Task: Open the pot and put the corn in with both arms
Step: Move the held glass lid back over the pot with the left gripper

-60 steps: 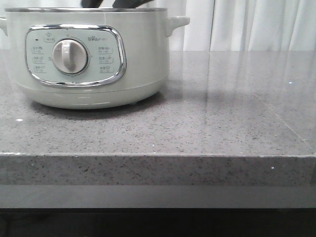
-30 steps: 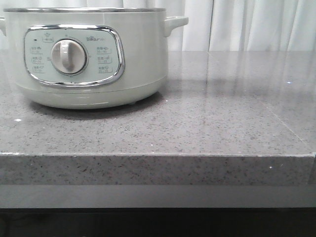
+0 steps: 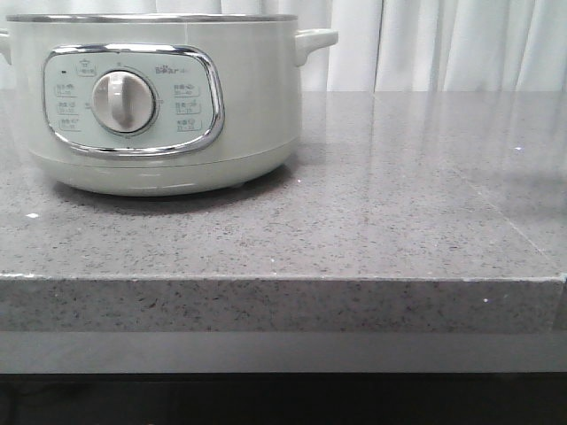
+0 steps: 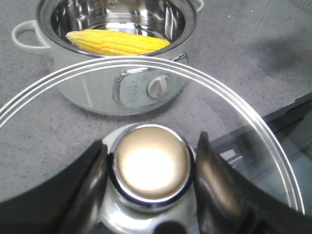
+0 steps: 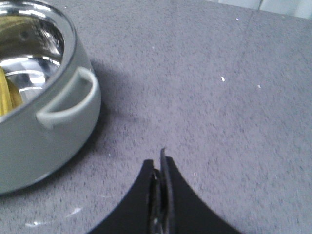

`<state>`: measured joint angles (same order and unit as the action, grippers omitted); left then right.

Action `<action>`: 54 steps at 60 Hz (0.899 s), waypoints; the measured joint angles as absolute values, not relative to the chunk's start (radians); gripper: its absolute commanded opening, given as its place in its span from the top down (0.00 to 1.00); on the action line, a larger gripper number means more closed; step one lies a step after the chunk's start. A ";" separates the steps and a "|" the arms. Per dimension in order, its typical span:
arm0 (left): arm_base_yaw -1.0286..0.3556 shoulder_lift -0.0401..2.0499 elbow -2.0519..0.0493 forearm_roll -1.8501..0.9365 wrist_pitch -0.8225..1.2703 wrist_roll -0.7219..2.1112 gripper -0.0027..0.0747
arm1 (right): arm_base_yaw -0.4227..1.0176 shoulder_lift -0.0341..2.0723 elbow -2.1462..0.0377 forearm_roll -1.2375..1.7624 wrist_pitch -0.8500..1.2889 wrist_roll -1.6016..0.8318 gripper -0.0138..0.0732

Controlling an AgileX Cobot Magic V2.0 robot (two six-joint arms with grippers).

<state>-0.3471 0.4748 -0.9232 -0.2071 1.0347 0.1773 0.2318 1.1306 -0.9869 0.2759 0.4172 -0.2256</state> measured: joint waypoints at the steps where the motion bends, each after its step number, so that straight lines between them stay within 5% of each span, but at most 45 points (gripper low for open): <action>1: -0.347 0.475 -0.923 -0.207 1.035 0.177 0.70 | 0.232 1.116 -0.957 0.276 0.407 -0.226 0.91; 26: -0.347 0.475 -0.923 -0.207 1.035 0.177 0.70 | 0.232 0.631 -0.496 0.276 0.291 -0.226 0.91; 54: -0.347 0.576 -0.958 -0.209 1.026 0.177 0.70 | 0.232 0.320 -0.374 0.276 0.285 -0.226 0.91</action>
